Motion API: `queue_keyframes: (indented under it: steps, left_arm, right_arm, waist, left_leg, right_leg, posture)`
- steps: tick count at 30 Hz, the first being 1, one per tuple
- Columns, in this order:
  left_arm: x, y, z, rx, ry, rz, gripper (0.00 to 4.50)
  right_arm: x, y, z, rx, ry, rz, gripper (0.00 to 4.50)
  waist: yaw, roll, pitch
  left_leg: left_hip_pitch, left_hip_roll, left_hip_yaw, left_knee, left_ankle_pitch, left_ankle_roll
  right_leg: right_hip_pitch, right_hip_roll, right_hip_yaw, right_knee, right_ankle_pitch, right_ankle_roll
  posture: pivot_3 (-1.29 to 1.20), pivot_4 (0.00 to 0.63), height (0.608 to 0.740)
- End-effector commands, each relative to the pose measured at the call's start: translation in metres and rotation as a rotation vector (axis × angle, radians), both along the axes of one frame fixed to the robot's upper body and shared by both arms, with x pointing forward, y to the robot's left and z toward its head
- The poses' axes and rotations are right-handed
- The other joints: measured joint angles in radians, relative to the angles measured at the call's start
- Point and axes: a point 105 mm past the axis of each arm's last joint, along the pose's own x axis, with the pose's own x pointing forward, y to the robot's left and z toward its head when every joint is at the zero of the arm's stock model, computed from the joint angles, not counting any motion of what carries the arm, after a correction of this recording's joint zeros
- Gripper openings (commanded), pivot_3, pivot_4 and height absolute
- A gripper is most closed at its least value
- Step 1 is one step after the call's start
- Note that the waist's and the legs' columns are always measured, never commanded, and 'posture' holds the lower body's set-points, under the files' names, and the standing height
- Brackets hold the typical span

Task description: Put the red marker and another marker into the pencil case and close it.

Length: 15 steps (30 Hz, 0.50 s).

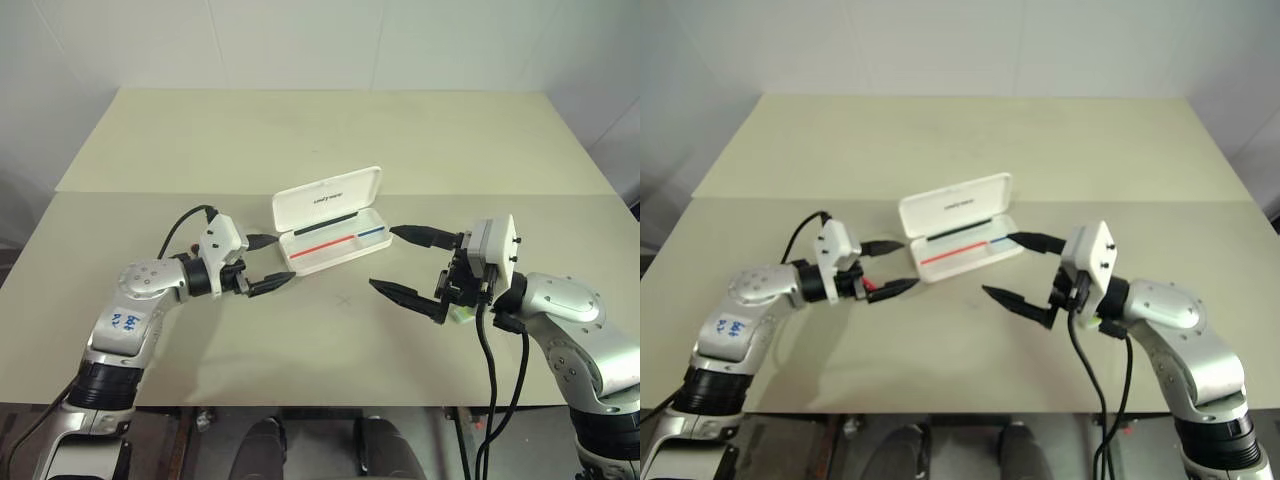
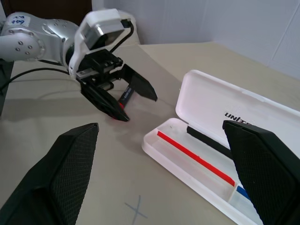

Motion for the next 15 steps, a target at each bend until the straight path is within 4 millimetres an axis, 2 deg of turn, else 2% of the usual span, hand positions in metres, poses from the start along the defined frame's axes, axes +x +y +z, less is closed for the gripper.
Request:
queue_keyframes:
  steps: [1,8,15]
  left_arm:
    - [0.009,-0.009,0.001,0.02,-0.014,0.023,2.59]
    - [0.014,-0.038,-0.006,0.047,-0.015,-0.023,2.59]
    - [0.021,-0.042,-0.019,0.095,0.011,-0.001,2.59]
  right_arm:
    - [-0.002,0.001,0.009,0.023,-0.051,-0.006,4.5]
    - [-0.001,0.005,0.01,0.031,-0.064,-0.006,4.5]
    - [-0.002,0.003,0.013,0.039,-0.077,-0.017,4.5]
  waist:
    - [0.004,0.0,0.0]
    - [0.012,0.0,0.0]
    - [0.012,0.0,0.0]
  left_leg:
    - [0.0,0.0,0.0,0.0,0.0,0.0]
    - [0.0,0.0,0.0,0.0,0.0,0.0]
    - [0.0,0.0,0.0,0.0,0.0,0.0]
  right_leg:
    - [0.0,0.0,0.0,0.0,0.0,0.0]
    - [0.0,0.0,0.0,0.0,0.0,0.0]
    - [0.0,0.0,0.0,0.0,0.0,0.0]
  posture:
    - [0.0,0.15,0.74]
    - [0.0,0.15,0.74]
    - [0.0,0.15,0.74]
